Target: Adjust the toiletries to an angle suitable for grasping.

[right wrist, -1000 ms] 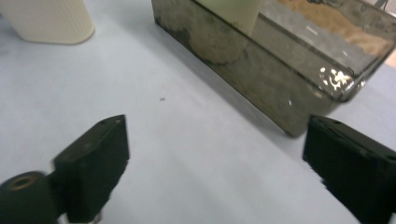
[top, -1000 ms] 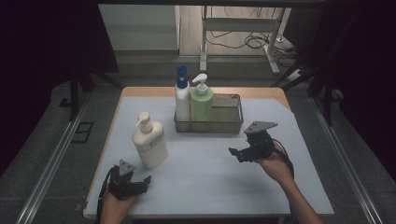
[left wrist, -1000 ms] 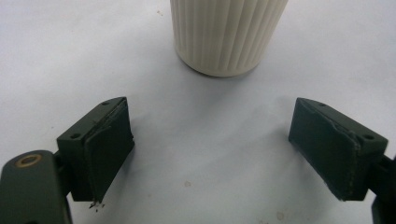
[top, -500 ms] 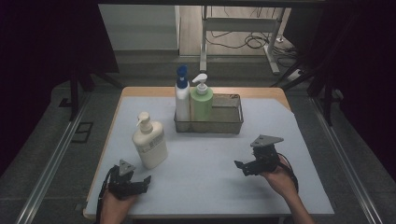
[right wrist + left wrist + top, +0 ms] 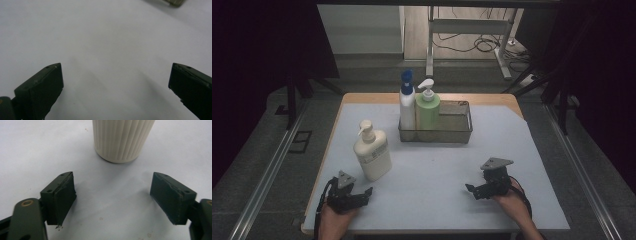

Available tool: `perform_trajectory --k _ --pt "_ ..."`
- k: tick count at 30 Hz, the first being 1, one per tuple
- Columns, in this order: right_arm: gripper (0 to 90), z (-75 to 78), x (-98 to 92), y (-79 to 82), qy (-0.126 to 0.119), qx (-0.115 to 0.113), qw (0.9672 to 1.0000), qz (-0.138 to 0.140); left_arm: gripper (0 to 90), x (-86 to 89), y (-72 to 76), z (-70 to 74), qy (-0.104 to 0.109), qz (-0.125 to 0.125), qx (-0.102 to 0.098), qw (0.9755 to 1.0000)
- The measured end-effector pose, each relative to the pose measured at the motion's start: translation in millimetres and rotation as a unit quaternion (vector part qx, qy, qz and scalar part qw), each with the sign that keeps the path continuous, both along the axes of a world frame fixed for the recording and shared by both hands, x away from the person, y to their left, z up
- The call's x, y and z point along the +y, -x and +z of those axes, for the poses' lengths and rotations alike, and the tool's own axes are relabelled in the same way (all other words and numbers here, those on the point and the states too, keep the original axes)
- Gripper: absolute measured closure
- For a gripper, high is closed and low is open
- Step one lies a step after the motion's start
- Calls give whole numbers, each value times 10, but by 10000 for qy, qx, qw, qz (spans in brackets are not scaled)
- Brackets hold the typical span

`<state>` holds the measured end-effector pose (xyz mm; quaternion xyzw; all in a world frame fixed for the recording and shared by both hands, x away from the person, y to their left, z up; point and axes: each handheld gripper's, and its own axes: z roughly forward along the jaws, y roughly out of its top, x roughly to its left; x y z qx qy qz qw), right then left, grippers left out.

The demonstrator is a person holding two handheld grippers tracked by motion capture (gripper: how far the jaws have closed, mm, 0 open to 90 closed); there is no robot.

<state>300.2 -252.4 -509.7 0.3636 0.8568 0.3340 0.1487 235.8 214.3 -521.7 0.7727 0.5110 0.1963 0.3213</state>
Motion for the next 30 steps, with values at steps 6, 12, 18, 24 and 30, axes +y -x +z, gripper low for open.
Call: perform_trajectory --k 6,12,18,24,30 --pt "0 -120 -47 5 -97 47 9999 -27 248 59 14 35 17 51 -87 9999" --pt "0 -130 -45 13 -83 7 10000 -13 297 117 12 57 95 74 -88 9999" --pt "0 -132 -46 13 -89 7 10000 -11 373 174 -6 100 174 102 -113 9997" --pt "0 -132 -45 14 -78 -2 10000 -11 445 260 -59 101 200 201 -97 9996" --pt "0 -131 -42 15 -66 -5 10000 -20 514 287 -159 122 218 191 -103 9995"
